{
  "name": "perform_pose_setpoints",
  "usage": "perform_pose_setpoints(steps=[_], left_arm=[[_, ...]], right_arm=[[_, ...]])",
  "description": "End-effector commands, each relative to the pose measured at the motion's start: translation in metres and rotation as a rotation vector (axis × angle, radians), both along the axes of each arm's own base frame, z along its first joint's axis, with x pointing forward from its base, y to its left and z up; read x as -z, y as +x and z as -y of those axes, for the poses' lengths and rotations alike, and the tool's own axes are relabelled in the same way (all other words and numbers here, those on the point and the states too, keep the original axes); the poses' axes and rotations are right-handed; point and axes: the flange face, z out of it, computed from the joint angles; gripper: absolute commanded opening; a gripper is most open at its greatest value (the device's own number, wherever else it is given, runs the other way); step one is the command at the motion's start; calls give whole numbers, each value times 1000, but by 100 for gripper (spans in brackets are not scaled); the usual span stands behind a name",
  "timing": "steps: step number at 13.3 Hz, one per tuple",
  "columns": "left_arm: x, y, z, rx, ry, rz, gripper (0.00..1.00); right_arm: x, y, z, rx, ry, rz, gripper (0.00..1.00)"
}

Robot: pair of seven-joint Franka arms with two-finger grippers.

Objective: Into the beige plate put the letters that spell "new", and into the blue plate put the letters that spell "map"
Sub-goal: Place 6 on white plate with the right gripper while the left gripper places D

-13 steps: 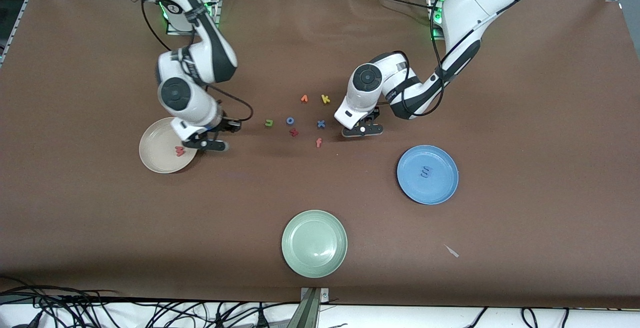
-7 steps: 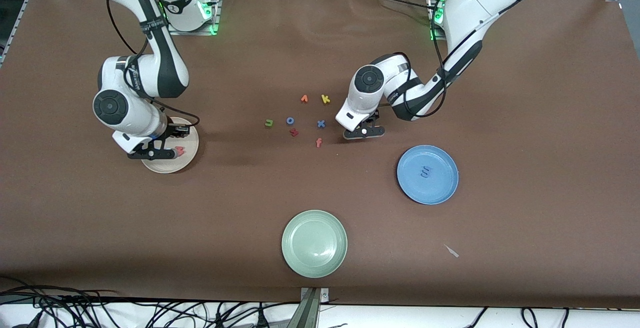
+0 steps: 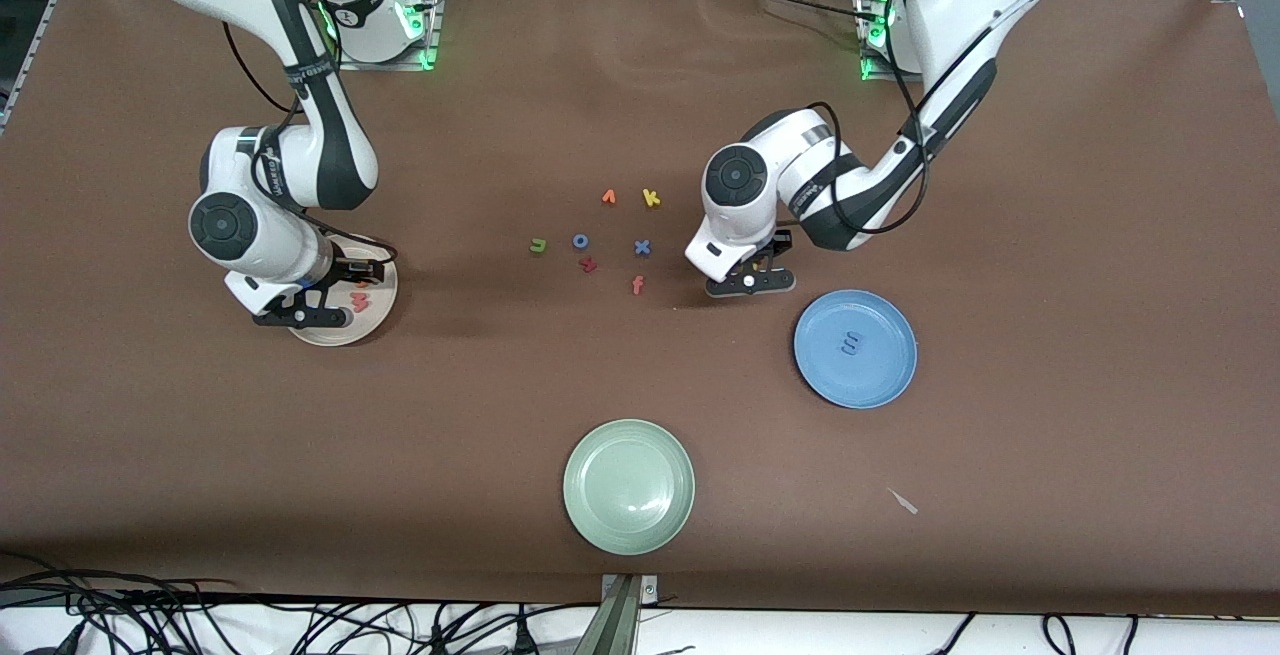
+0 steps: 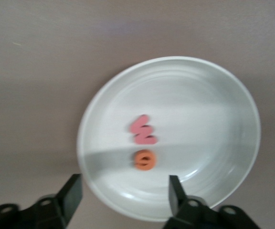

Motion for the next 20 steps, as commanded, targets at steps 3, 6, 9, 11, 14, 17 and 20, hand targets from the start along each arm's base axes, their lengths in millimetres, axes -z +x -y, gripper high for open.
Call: perform_pose_setpoints(steps=[3,6,9,11,14,17,20], left_arm=[[-37,62,-87,183,-16,4,2],[-39,100,-138,270,-50,1,3],[-22,122,-168,313,-109,-1,8],[4,116,-168,328,-129,-39,8],[22,114,-165,331,-143,-66,22],[12,113,-160,328,-146,-63,100],[-7,105,-151,323,-138,-85,100]], right_arm=[[-24,-26,-92,160,38,-3,100],[-23,-43,-147,236,45,11,100],[-10,-58,-183,285,55,32,100],[0,-65,-204,292,60,47,100],[30,-74,-230,312,66,83,100],[50,-80,-243,320,69,97,100],[63,-88,-251,301,63,94,100]])
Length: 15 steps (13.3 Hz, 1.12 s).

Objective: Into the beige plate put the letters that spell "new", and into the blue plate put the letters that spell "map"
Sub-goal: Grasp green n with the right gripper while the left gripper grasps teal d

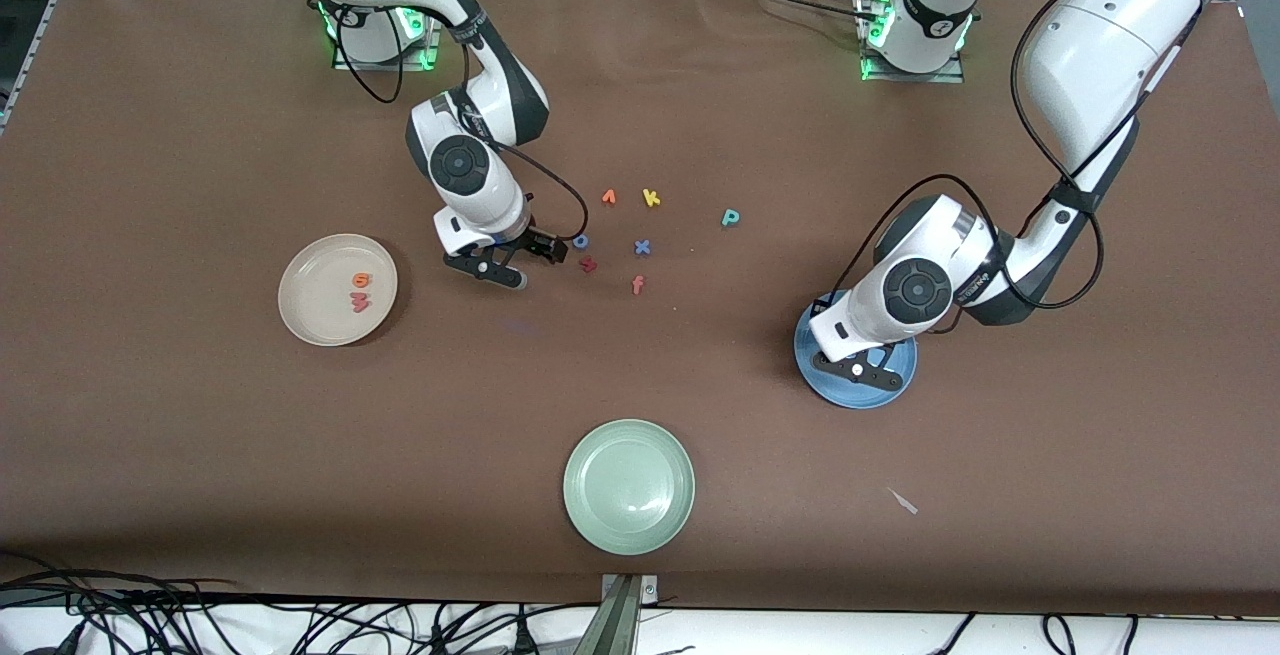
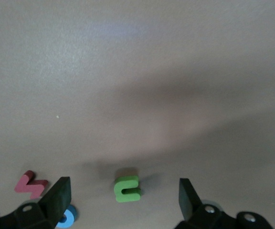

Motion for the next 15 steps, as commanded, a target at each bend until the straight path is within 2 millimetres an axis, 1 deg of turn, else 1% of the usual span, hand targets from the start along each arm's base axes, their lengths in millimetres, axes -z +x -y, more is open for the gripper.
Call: perform_pose_setpoints(steps=[1,2,3,4,5,6,7,8,9,10,11,12,13,14,15], left_arm=[[-34,-10,15,-13,21,-13,100],[-40,-18,21,-78,15,-37,100],[-45,-33,35,-100,10,-56,100],[-42,-53,48,-91,22,-72,100],[-40,-65,54,-99,33,-78,100],[-41,-81,67,-107,30,-78,100],[-41,-92,84,-159,19,-66,100],[-36,-105,99,-206,10,-63,100],[-37,-119,120,-225,-5,-57,100],[-31,-132,131,-218,-16,-54,100],[-23,-143,135,-212,-25,-57,100],[-11,-158,139,-203,-41,-60,100],[3,-174,140,-193,-83,-51,99],[13,-186,140,-189,-128,-37,99],[17,-191,140,-187,-145,-32,98]], right_arm=[[7,-5,-7,5,3,0,99],[10,-7,-8,2,0,-4,95],[11,-8,-8,1,0,-2,90],[13,-9,-7,-1,-1,-3,86],[14,-10,-8,-4,-2,-6,84],[14,-11,-9,-5,-2,-6,81],[16,-13,-8,-10,-5,-11,78],[17,-14,-8,-10,-6,-12,75],[17,-16,-7,-12,-7,-15,71],[16,-19,-10,-19,-5,-17,70],[16,-22,-12,-26,-4,-21,67],[18,-24,-10,-28,-7,-24,62],[18,-24,-11,-30,-4,-21,58],[19,-25,-10,-31,-3,-18,55],[19,-24,-11,-34,-2,-18,52]])
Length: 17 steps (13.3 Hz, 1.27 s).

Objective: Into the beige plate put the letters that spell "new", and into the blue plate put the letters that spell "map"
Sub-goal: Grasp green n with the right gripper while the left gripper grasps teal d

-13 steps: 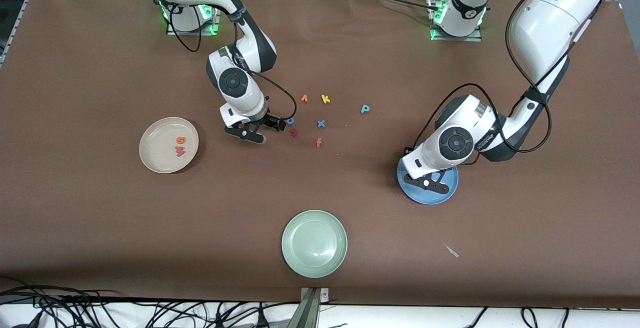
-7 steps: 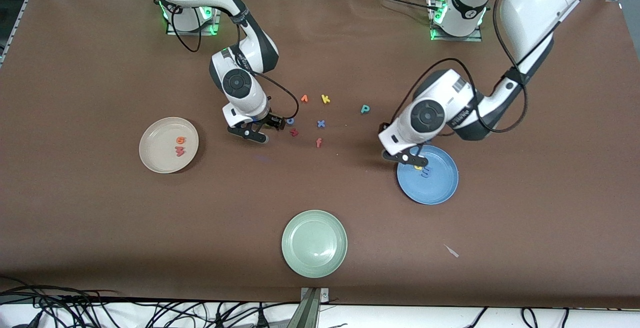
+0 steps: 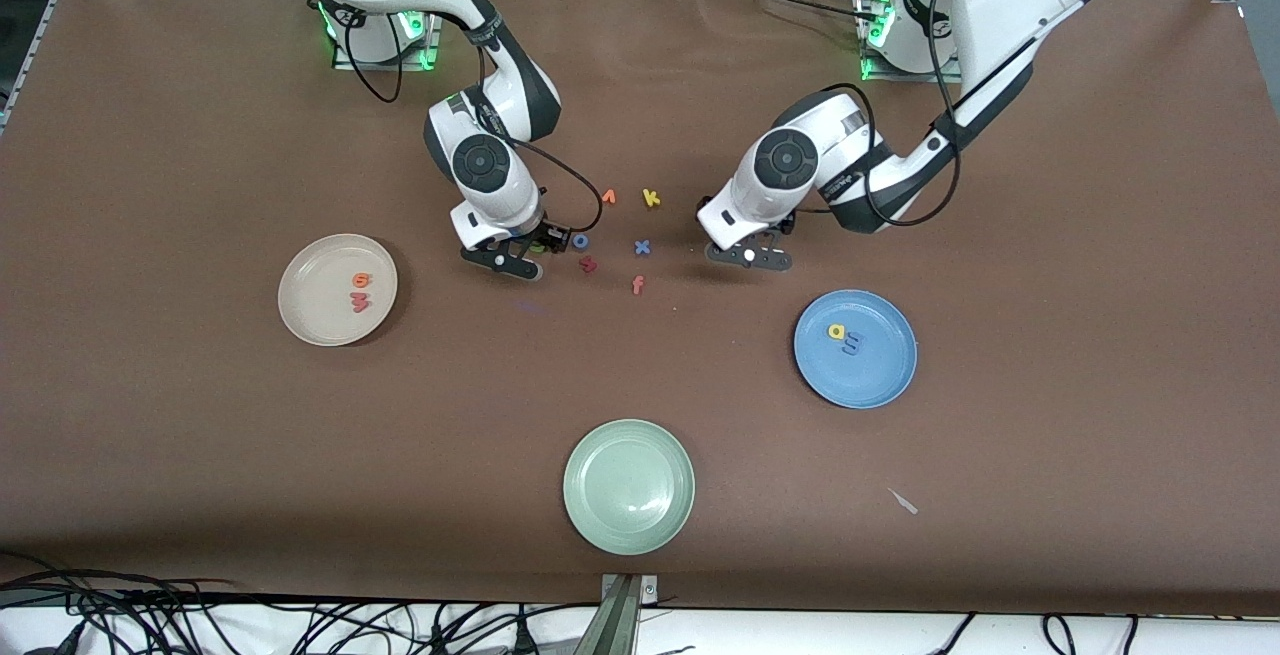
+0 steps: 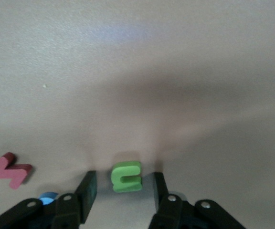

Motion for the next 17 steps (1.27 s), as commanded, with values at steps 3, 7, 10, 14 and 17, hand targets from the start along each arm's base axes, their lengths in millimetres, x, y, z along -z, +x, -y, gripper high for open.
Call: perform_pose_setpoints(steps=[3,7,10,14,17], left_arm=[[15,-53,17,33,-5,30,94],[27,-64,24,93,46,112,87],[26,-56,21,96,47,121,85],[39,-51,9,151,76,161,81],[39,-53,11,139,78,161,42]], right_arm=[[-1,-5,2,-11,10,6,49],[-2,-4,2,-16,12,9,42],[-2,-2,4,-11,13,10,32],[-3,-2,4,-6,12,11,21],[-18,4,4,-3,22,24,15]])
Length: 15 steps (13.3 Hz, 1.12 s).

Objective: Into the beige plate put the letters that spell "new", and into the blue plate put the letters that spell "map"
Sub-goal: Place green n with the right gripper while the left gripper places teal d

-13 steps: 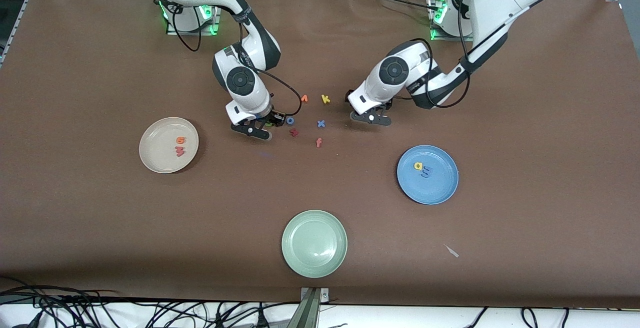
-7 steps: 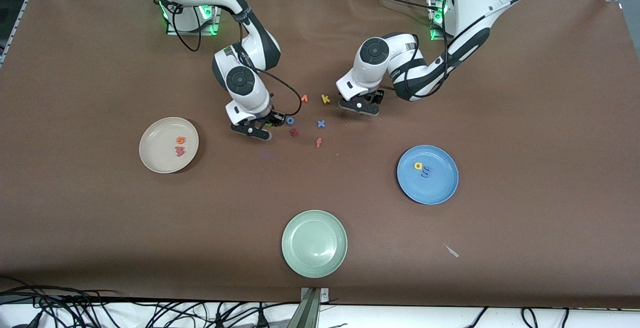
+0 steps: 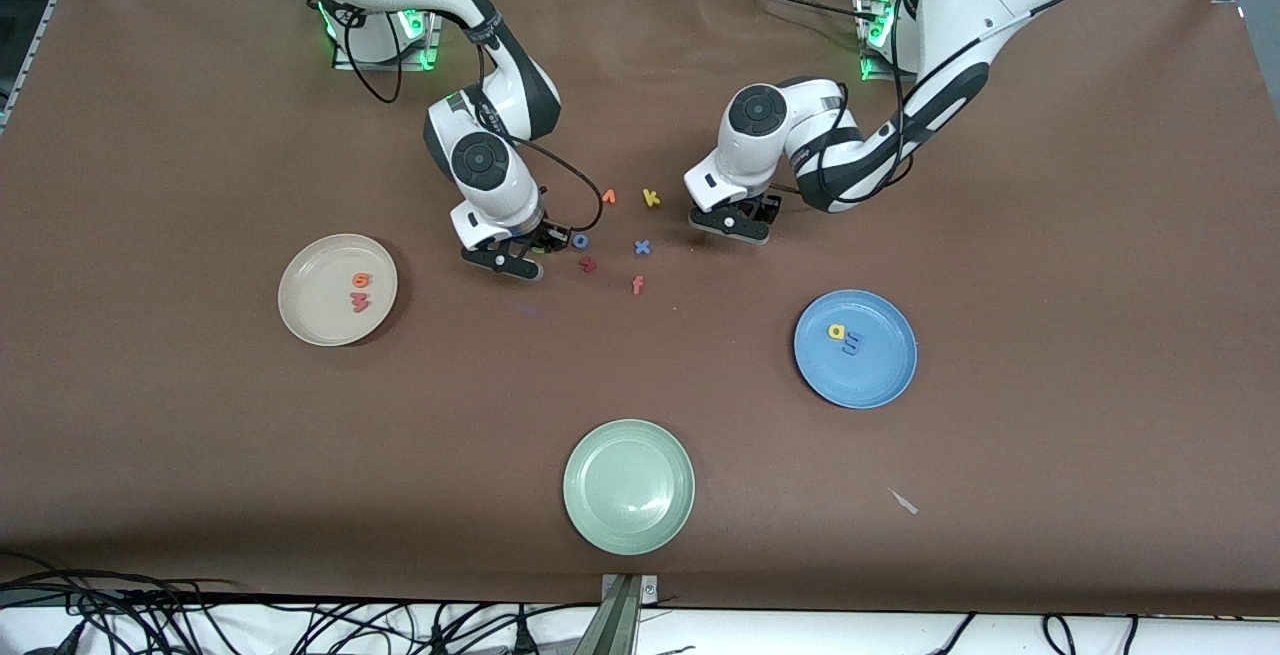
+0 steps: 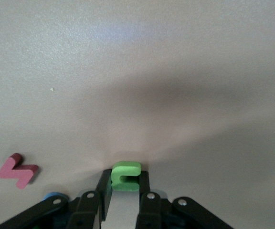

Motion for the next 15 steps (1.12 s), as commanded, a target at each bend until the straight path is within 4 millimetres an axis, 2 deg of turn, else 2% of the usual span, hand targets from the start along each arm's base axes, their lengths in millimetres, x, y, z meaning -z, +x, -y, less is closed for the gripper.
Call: perform_pose_setpoints(steps=[1,2,4,6,7,10,13,15], left_arm=[[1,1,-1,0,3,18,30],[1,1,-1,-6,3,18,20],[-1,2,-1,-16,2,21,11],[-8,10,-2,-27,10,33,6],[-10,11,-3,-40,28,27,6],[-32,26,-6,-38,112,55,4],[-66,58,-11,-54,157,-1,3],[-84,91,-31,-28,154,-25,3]], right_arm=[[-20,3,3,0,15,6,13],[-30,10,3,-2,9,-7,13],[-57,29,25,-40,-23,-61,13],[-76,50,71,-134,-37,-88,13],[-79,55,89,-185,-38,-105,13],[-83,77,159,-266,-54,-137,13],[-79,91,217,-333,-63,-157,13],[-69,94,241,-329,-82,-176,17]])
